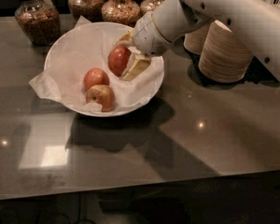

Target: Pick apple from white bowl

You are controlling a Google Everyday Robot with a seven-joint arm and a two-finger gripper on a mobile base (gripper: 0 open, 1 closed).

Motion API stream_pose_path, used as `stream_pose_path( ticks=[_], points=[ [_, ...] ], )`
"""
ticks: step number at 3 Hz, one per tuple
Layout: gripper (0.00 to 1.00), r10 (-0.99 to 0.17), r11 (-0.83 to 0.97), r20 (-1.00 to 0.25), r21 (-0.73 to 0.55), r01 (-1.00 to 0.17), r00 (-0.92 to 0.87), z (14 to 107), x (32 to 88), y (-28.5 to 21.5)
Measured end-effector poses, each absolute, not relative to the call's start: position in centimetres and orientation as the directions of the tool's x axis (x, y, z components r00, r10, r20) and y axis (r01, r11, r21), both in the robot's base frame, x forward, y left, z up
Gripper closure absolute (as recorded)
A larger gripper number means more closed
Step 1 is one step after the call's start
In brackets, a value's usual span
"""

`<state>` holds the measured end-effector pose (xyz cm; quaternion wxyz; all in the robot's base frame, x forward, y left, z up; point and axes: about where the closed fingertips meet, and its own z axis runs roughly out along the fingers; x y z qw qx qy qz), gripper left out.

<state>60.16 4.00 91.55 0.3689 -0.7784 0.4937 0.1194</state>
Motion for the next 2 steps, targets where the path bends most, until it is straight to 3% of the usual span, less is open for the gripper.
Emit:
stream_pose_path(
  ticks=[2],
  points=[
    [1.0,-0.524,-0.104,-0.703,-0.507,-0.856,0.48,95.3,57.1,2.7]
  ],
)
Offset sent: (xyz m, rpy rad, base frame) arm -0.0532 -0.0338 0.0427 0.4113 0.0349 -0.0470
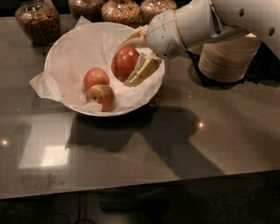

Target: Pick apple from white bowl

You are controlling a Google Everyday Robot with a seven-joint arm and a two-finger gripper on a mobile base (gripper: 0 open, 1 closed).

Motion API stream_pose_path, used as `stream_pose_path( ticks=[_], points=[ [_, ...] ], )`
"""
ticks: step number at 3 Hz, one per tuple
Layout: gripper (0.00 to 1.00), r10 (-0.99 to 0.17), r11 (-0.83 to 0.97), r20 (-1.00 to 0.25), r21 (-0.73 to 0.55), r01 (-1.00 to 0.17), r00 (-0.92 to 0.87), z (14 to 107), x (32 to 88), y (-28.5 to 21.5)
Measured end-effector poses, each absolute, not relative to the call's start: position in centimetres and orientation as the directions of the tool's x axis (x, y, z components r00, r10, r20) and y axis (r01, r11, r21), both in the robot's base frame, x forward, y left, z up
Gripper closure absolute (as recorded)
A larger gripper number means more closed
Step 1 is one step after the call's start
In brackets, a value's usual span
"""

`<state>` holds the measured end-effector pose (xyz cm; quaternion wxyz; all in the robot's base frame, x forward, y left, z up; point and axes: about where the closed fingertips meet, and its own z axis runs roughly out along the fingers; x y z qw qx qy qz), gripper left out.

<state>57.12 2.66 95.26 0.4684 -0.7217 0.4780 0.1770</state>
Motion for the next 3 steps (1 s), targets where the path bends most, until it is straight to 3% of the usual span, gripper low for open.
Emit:
stream_pose_path(
  ticks=[2,3],
  points=[
    [1.0,-0.399,0.021,-0.795,-0.506,-0.862,0.457,97.1,54.3,2.9],
    [1.0,-0.393,0.028,-0.799,-0.505,-0.862,0.456,97.4,54.3,2.9]
  ],
)
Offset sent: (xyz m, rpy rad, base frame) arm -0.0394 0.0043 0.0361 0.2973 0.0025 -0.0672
